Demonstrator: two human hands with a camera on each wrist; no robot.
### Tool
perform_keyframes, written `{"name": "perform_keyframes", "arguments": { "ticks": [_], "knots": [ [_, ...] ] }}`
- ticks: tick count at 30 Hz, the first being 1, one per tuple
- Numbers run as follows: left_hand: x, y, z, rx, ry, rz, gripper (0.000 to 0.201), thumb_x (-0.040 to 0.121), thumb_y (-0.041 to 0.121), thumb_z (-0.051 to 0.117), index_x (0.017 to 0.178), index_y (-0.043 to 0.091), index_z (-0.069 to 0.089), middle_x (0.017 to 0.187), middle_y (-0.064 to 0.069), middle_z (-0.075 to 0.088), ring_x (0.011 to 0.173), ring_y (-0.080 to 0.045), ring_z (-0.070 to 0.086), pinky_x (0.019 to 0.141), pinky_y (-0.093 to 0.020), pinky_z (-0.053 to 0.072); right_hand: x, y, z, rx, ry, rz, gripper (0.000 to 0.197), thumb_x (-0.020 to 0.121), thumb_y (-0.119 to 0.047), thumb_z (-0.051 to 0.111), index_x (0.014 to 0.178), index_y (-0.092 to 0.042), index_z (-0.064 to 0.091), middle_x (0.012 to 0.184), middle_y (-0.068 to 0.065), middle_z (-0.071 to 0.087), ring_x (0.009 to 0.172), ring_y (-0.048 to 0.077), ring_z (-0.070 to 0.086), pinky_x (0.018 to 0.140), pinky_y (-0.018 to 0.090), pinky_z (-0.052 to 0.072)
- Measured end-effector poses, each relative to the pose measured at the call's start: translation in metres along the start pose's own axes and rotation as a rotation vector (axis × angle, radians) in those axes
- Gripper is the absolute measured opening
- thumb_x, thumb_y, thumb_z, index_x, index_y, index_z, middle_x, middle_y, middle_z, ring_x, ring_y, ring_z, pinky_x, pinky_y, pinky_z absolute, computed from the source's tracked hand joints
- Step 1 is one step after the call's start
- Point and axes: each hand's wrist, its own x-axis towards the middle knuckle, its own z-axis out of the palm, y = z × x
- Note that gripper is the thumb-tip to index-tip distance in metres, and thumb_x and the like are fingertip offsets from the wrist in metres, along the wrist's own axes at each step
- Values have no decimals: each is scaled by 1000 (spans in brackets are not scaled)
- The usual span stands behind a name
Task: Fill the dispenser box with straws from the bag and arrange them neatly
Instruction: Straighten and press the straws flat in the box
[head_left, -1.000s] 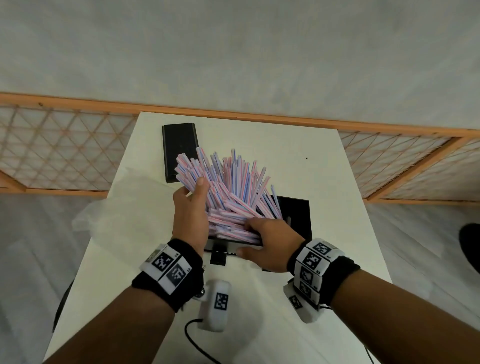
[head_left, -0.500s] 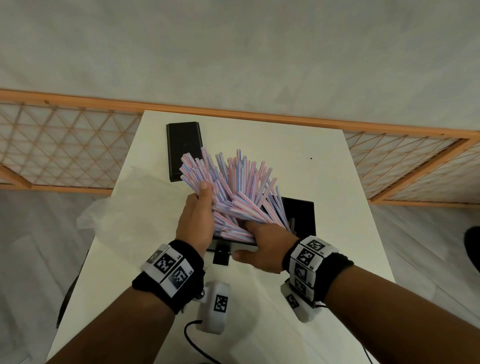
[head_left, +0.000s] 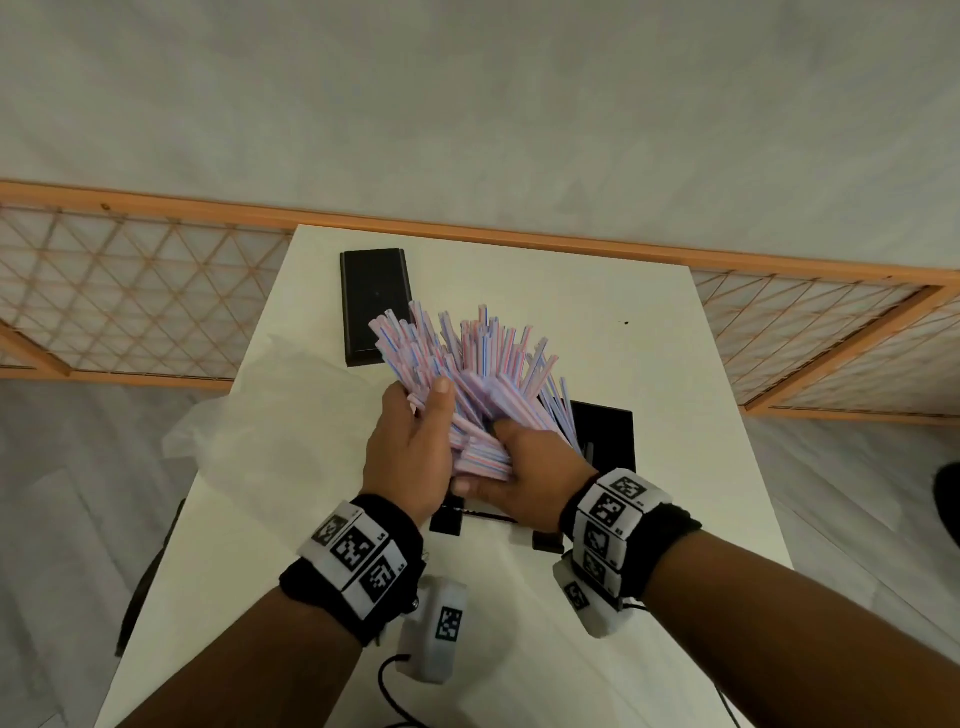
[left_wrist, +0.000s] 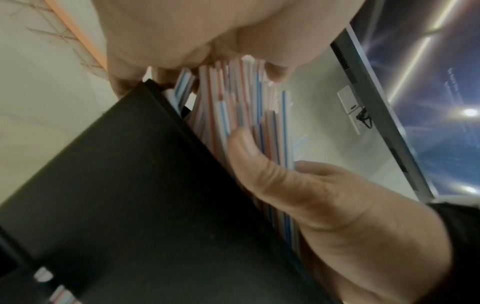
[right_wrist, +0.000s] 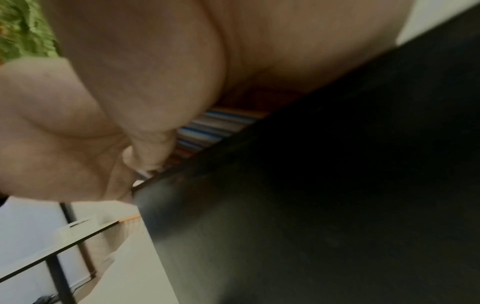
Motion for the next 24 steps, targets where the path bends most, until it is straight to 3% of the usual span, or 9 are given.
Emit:
{"name": "perform_keyframes", "arguments": {
  "ticks": [1,3,5,7,9,11,16,21,24],
  "knots": [
    [2,-4,-1,36,15,16,46,94,60,53,121,23,51,111,9,66,105,-18,64,95,-42,50,-2,1,-2,-1,21,6,59,79,-69,65,115,-24,52,97,-5,63,95,22,63,76,26,46],
    [3,-9,-4,42,29,15,62,87,63,59,130,21,45,123,4,63,109,-20,64,98,-47,52,-8,4,-7,-2,25,25,54,77,-68,67,106,-25,54,87,-9,60,84,17,59,68,23,44],
    [4,-13,-6,-36,29,-21,85,72,75,61,138,26,40,132,7,60,115,-18,62,100,-49,52,-16,10,-10,-10,55,11,50,75,-63,72,105,-25,57,88,-11,58,82,12,57,71,22,44],
    [6,-14,-5,-107,19,-66,94,66,80,60,142,29,37,133,7,60,117,-18,62,102,-49,51,-26,17,-11,-56,145,-23,44,75,-54,76,101,-23,58,92,-8,57,88,15,58,75,26,46],
    [6,-13,-3,-119,-20,-87,90,72,78,56,143,26,37,130,4,62,115,-18,63,105,-49,49,-35,24,-10,-113,209,-43,41,75,-49,75,97,-20,58,91,-7,52,89,19,55,75,29,43],
    [7,-13,0,-89,-50,-98,82,81,77,50,143,24,37,124,4,63,113,-19,62,105,-50,47,-39,26,-6,-150,156,-42,43,75,-53,73,96,-19,60,90,-5,54,88,21,56,76,31,46],
    [8,-10,2,-93,-30,-149,89,81,79,48,148,24,30,130,1,59,118,-22,58,108,-48,44,-34,24,7,-182,4,46,64,76,-57,68,128,-23,52,124,1,56,116,26,53,98,39,48],
    [10,-8,3,-78,7,-150,71,96,62,47,148,20,26,124,0,57,115,-25,56,108,-51,44,-21,20,4,-173,-80,88,51,80,-57,65,118,-25,57,110,-1,61,104,23,60,90,36,52],
    [10,-7,4,-50,12,-137,73,96,62,47,149,19,22,130,-3,55,119,-26,55,108,-47,42,-13,12,2,-162,-151,114,56,80,-58,65,127,-29,55,106,-4,66,96,20,64,87,35,55]
  ]
}}
